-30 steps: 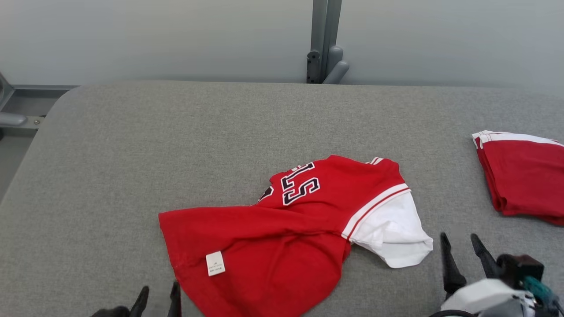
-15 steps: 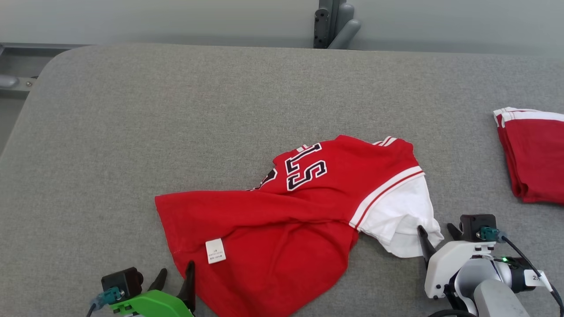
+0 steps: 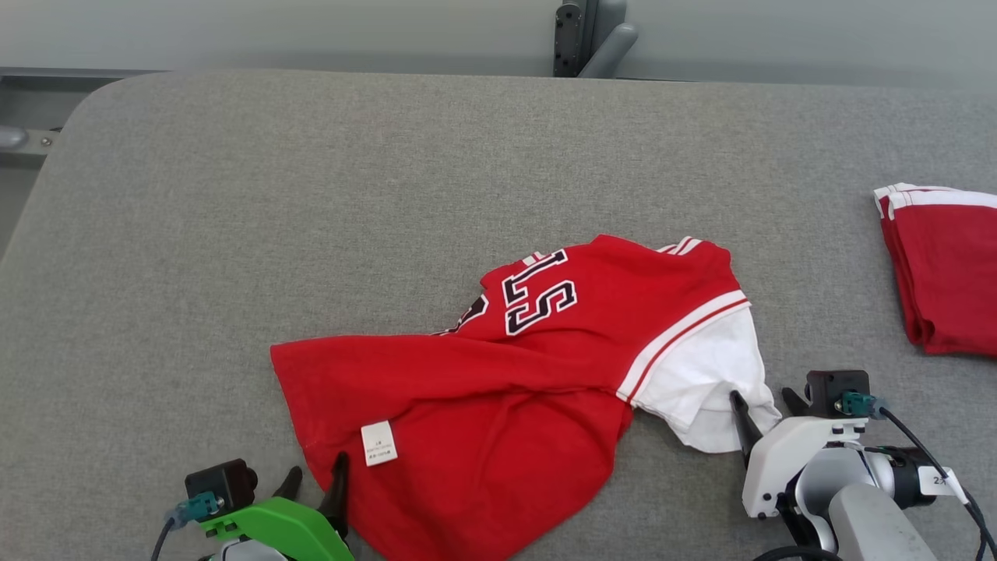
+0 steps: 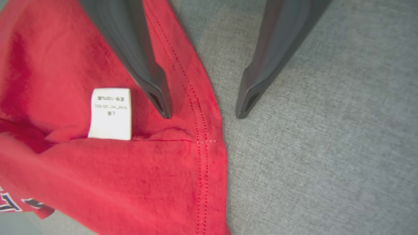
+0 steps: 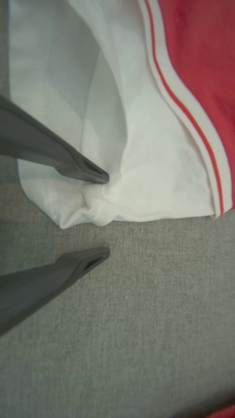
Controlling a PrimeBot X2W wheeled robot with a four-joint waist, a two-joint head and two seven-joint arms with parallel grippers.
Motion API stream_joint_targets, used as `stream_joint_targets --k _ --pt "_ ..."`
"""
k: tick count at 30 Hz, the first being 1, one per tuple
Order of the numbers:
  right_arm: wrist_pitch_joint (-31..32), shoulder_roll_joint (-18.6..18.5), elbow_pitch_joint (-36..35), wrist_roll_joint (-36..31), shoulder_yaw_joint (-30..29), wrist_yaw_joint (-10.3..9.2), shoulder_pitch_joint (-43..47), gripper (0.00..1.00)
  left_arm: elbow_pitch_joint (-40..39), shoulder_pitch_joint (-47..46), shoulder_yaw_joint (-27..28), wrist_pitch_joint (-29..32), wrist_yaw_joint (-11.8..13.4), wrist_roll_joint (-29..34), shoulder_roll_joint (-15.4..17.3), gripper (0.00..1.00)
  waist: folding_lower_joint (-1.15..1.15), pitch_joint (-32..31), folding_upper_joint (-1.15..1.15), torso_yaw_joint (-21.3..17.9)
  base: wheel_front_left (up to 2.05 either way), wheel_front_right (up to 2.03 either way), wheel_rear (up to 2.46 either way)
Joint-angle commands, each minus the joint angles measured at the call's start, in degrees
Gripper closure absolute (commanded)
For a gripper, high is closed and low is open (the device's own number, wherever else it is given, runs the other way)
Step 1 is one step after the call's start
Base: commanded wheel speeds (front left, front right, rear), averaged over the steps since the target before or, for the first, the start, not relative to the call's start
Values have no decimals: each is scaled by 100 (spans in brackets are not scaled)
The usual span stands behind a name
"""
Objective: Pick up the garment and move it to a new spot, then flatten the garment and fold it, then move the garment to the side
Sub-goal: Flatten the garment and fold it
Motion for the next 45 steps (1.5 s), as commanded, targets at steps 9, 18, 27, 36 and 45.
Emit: stream_joint_targets --k 9,18,27,36,45 --pt "128 53 294 190 269 12 17 100 486 -258 -85 -115 -65 -52 -38 84 0 -17 1 -39 0 0 0" --pt "62 55 369 275 366 12 28 100 753 -422 -132 -218 -161 -63 19 100 0 -68 1 -65 0 0 0" --pt "-173 45 60 600 331 13 83 100 106 -171 -56 -361 -161 -90 248 100 0 -254 1 -109 0 0 0" --pt "-26 -122 -1414 1506 -162 12 330 100 -2509 754 174 310 211 -399 516 100 0 -534 1 -49 0 0 0" --pt "352 -59 -3130 2127 -892 12 549 100 -4334 1297 177 931 643 -391 674 100 0 -665 1 1 0 0 0"
